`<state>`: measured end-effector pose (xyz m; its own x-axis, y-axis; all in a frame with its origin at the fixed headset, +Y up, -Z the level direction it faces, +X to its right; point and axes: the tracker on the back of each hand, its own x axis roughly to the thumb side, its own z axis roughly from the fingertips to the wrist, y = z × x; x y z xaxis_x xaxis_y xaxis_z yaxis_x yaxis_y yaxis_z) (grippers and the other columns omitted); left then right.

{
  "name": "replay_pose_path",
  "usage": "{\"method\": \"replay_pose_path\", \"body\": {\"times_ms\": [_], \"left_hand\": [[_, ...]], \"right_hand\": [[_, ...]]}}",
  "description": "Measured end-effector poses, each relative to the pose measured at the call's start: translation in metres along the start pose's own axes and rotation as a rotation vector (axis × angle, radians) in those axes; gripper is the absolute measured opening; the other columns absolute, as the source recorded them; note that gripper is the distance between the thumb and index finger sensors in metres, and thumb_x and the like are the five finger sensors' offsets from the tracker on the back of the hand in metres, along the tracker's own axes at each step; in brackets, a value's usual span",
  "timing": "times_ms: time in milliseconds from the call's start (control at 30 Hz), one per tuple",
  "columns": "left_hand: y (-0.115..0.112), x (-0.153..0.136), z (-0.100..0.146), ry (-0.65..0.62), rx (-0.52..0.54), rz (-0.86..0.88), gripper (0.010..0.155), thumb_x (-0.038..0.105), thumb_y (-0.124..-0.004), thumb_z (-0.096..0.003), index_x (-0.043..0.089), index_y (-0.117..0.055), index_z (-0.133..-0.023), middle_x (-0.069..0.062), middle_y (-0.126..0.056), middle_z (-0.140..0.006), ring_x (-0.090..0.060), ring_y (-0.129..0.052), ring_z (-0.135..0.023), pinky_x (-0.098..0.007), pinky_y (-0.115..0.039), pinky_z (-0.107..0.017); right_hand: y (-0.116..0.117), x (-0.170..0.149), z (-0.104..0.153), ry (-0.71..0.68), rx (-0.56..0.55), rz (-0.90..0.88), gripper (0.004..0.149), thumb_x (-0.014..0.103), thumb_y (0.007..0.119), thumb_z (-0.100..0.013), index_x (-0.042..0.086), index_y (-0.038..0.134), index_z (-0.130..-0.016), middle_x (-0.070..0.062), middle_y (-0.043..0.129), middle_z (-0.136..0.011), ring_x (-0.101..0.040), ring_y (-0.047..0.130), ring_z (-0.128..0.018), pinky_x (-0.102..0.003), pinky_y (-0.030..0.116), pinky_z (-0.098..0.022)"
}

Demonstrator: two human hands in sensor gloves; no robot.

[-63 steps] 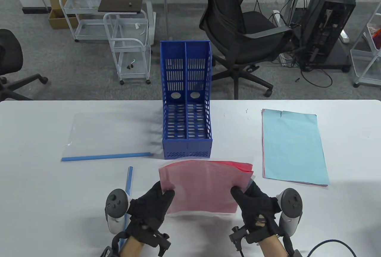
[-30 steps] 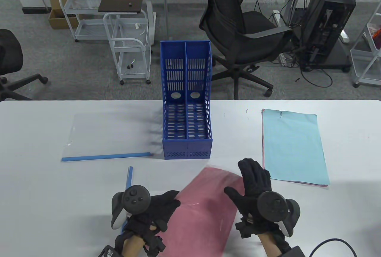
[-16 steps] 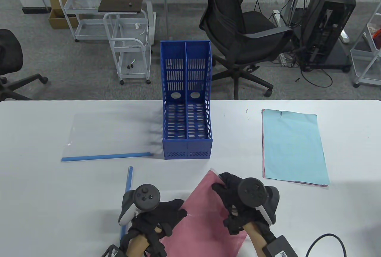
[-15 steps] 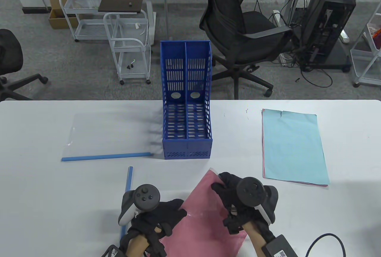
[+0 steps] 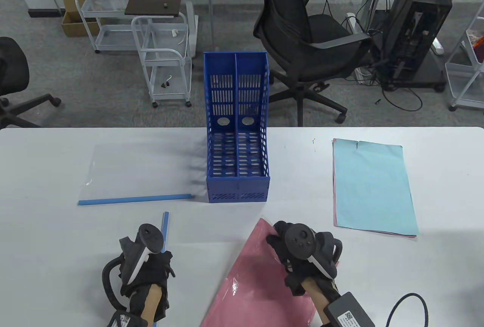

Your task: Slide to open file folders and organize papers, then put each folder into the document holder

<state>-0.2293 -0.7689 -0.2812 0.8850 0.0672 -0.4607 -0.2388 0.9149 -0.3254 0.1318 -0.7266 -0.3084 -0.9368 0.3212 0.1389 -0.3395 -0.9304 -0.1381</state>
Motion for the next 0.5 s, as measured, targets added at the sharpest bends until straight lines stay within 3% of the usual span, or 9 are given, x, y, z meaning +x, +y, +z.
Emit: {"method": "replay_pose_path", "body": {"times_ms": [67, 333, 400, 500], "left_hand": [[-0.003, 0.013, 0.000, 0.031, 0.107, -0.137, 0.059, 0.047, -0.091, -0.0397, 0.014, -0.088, -0.089, -0.006, -0.100, -0.068, -0.023, -0.105, -0.041, -0.043, -0.089, -0.038], [-0.008, 0.028, -0.003, 0.030, 0.140, -0.149, 0.052, 0.047, -0.090, -0.0339, 0.014, -0.095, -0.073, -0.002, -0.101, -0.051, -0.019, -0.104, -0.030, -0.042, -0.089, -0.034], [-0.005, 0.027, -0.002, -0.016, 0.083, -0.064, 0.051, 0.048, -0.089, -0.0342, 0.015, -0.097, -0.072, -0.001, -0.102, -0.050, -0.019, -0.104, -0.029, -0.042, -0.090, -0.033], [0.002, 0.029, 0.001, -0.200, -0.090, 0.243, 0.050, 0.049, -0.084, -0.0370, 0.016, -0.097, -0.072, -0.001, -0.103, -0.048, -0.018, -0.104, -0.026, -0.040, -0.090, -0.030]], "right_hand": [[0.002, 0.000, -0.001, 0.001, 0.005, 0.014, 0.044, 0.048, 0.089, -0.030, 0.024, 0.092, -0.067, 0.004, 0.104, -0.047, -0.014, 0.100, -0.027, -0.039, 0.089, -0.042], [0.002, 0.003, 0.000, -0.018, 0.009, 0.022, 0.044, 0.048, 0.090, -0.030, 0.024, 0.092, -0.066, 0.004, 0.103, -0.046, -0.014, 0.099, -0.026, -0.039, 0.089, -0.042], [0.001, 0.005, 0.001, -0.031, 0.009, 0.024, 0.044, 0.048, 0.090, -0.029, 0.024, 0.092, -0.066, 0.004, 0.103, -0.046, -0.014, 0.099, -0.026, -0.039, 0.089, -0.042], [0.000, 0.011, 0.003, -0.077, 0.000, 0.047, 0.043, 0.048, 0.090, -0.029, 0.025, 0.092, -0.065, 0.005, 0.103, -0.045, -0.014, 0.099, -0.026, -0.039, 0.089, -0.042]]}}
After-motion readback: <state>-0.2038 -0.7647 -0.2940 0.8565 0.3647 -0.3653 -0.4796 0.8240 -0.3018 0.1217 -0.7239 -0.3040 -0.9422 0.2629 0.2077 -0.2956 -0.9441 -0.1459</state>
